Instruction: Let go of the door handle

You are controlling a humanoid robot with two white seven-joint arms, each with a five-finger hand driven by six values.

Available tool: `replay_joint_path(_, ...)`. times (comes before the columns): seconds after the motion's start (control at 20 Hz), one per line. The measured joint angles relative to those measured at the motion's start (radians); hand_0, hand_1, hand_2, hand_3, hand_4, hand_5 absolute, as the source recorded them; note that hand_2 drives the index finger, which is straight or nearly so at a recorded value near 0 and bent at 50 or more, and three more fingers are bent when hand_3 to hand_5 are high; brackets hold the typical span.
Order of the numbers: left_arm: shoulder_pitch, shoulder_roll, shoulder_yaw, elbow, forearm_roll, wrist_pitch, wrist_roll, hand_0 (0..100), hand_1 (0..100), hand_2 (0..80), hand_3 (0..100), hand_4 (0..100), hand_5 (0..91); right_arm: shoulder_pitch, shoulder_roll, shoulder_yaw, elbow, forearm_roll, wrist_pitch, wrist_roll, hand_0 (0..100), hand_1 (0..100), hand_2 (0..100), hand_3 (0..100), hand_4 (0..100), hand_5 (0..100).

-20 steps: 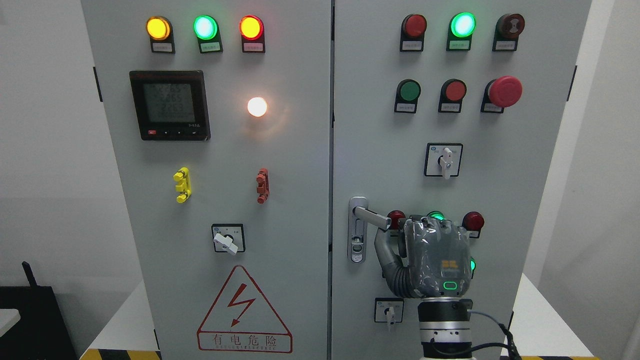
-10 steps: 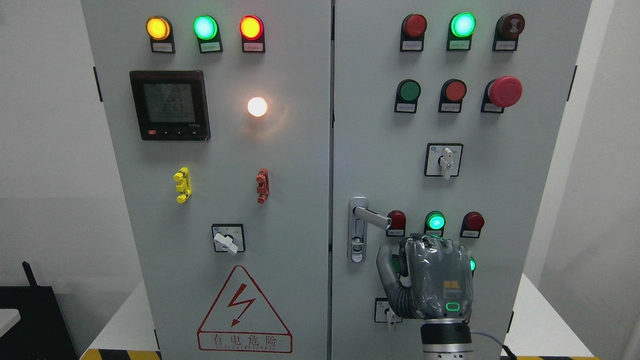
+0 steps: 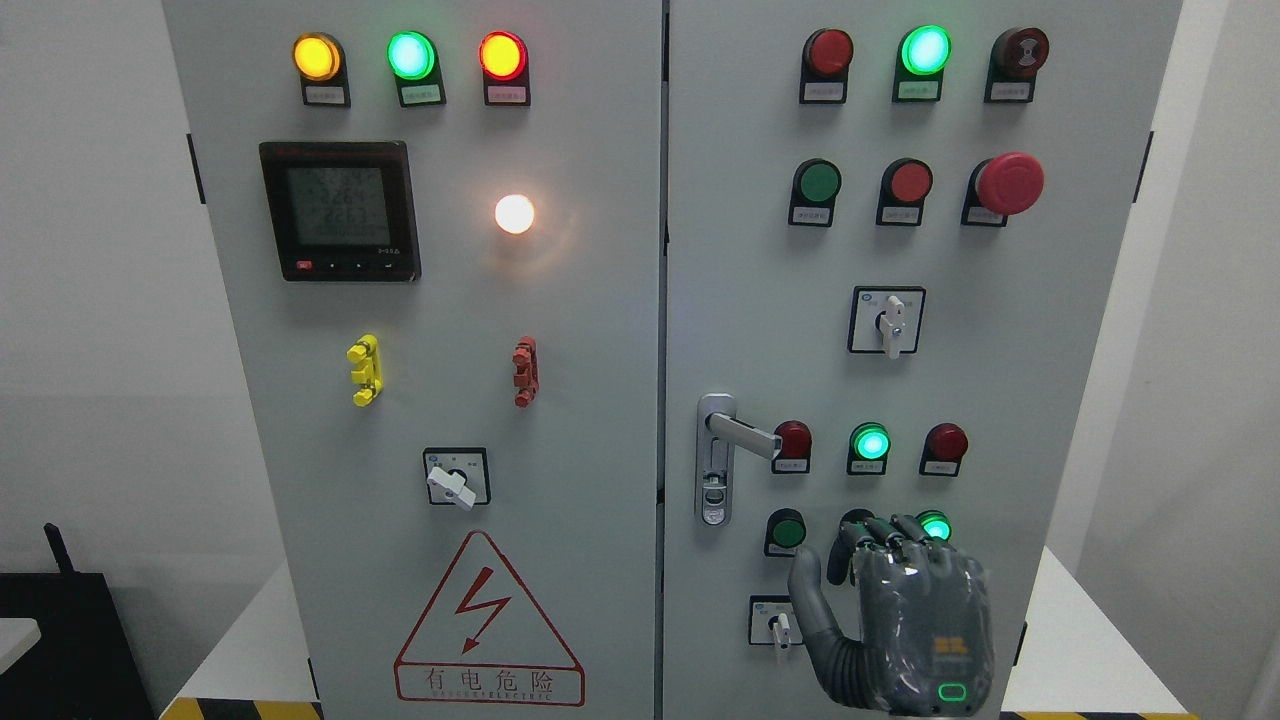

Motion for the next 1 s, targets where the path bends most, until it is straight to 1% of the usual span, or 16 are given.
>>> replay_joint_path(0.05, 0.000, 0.000, 0.000, 0.000, 0.000, 0.000, 0.000, 12, 39, 0.0, 0, 0, 0.0, 0.005, -0.001, -0.005, -0.007, 0.000, -0.008, -0.009, 68, 33, 14, 15, 8, 2)
replay_joint_path(0.1, 0.000, 0.000, 0.000, 0.000, 0.000, 0.000, 0.000, 12, 39, 0.0, 0, 0, 0.0, 0.009, -0.002, -0.010, -0.012, -0.001, -0.012, -0.013, 69, 32, 13, 12, 5, 0)
replay_joint_path(0.15, 0.000, 0.000, 0.000, 0.000, 0.000, 0.000, 0.000, 12, 39, 0.0, 0, 0, 0.0, 0.013, -0.002, -0.014, -0.019, -0.002, -0.015, -0.017, 69, 29, 7, 5, 0, 0)
replay_joint_path(0.2, 0.000, 0.000, 0.000, 0.000, 0.000, 0.000, 0.000, 12, 39, 0.0, 0, 0, 0.0, 0.016, -0.003, -0.018, -0.024, -0.002, -0.016, -0.019, 71, 23, 1, 0, 0, 0)
replay_joint_path(0.25, 0.000, 0.000, 0.000, 0.000, 0.000, 0.000, 0.000, 12, 39, 0.0, 0, 0, 0.0, 0.019, -0.003, -0.022, -0.029, -0.003, -0.017, -0.021, 71, 21, 0, 0, 0, 0)
replay_joint_path(0.3, 0.000, 0.000, 0.000, 0.000, 0.000, 0.000, 0.000, 12, 39, 0.0, 0, 0, 0.0, 0.020, -0.003, -0.025, -0.033, -0.003, -0.018, -0.022, 65, 17, 0, 0, 0, 0)
replay_joint_path(0.35, 0.000, 0.000, 0.000, 0.000, 0.000, 0.000, 0.000, 12, 39, 0.0, 0, 0, 0.0, 0.023, -0.003, -0.028, -0.037, -0.003, -0.019, -0.022, 60, 17, 0, 0, 0, 0)
replay_joint_path(0.4, 0.000, 0.000, 0.000, 0.000, 0.000, 0.000, 0.000, 12, 39, 0.0, 0, 0, 0.0, 0.024, -0.004, -0.031, -0.041, -0.003, -0.019, -0.023, 59, 17, 0, 0, 0, 0)
replay_joint_path(0.5, 0.000, 0.000, 0.000, 0.000, 0.000, 0.000, 0.000, 12, 39, 0.0, 0, 0, 0.0, 0.027, -0.004, -0.037, -0.048, -0.004, -0.020, -0.023, 53, 18, 0, 0, 0, 0)
replay_joint_path(1.0, 0.000, 0.000, 0.000, 0.000, 0.000, 0.000, 0.000, 12, 39, 0.0, 0, 0, 0.0, 0.034, 0.001, -0.051, -0.067, -0.006, -0.021, -0.023, 50, 17, 0, 0, 0, 0)
